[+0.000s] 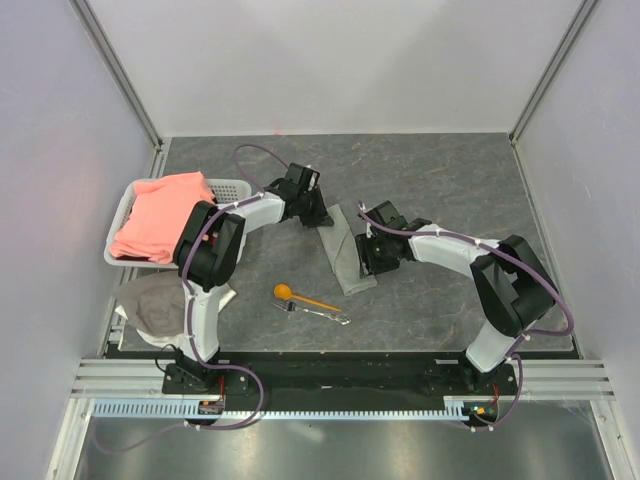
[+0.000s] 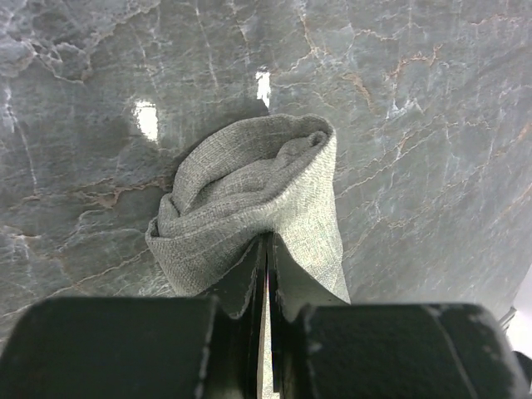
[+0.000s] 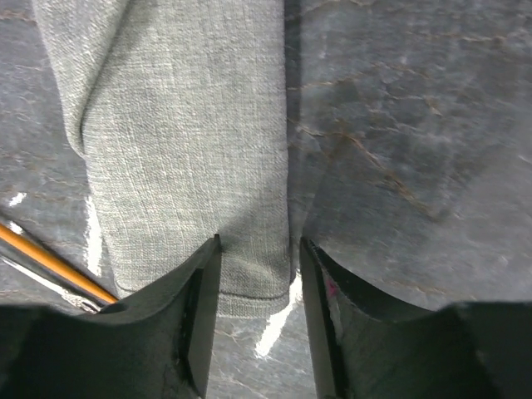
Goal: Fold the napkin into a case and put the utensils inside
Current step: Smooth out the smaller rectangle-folded napkin at the center of the board.
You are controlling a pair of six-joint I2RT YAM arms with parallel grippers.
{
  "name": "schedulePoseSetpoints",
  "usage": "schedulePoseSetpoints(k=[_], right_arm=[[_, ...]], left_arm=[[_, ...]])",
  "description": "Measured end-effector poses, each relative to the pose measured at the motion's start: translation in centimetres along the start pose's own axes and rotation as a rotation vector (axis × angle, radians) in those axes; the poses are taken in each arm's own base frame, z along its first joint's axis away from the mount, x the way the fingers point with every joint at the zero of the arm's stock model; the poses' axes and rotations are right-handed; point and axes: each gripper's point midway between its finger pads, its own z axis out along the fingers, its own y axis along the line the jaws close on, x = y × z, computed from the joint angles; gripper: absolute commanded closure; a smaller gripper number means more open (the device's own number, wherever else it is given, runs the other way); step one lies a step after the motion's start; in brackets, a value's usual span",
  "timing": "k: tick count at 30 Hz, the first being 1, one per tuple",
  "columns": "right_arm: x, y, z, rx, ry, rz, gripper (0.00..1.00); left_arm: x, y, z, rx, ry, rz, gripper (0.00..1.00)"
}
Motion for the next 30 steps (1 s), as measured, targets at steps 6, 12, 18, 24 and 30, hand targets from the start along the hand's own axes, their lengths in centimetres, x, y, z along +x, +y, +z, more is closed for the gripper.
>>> schedulePoseSetpoints(k=[6, 12, 18, 24, 30], right_arm=[[-1.1, 0.6, -2.1, 0.025, -0.025, -0.032, 0.42], [-1.8, 4.7, -3.0, -0.104, -0.064, -0.053, 0.6], [1.4, 4.9, -0.9, -0.168, -0.005, -0.006, 0.67], [2.6, 4.6, -0.4, -0.172, 0.022, 0.008, 0.68], [1.5, 5.1, -1.9, -0.18, -0.012, 0.001, 0.66]], left_arm=[[-0.1, -0.3, -0.9, 0.001, -0.004, 0.019, 0.9], [-1.4, -2.4, -3.3, 0.045, -0.05, 0.035, 0.9], [-0.9, -1.8, -2.4, 0.035, -0.032, 0.031, 0.91], [0.4, -0.3, 0.3, 0.01, 0.04, 0.014, 0.91], [-0.3, -1.2, -0.3, 0.025, 0.029, 0.025, 0.87]])
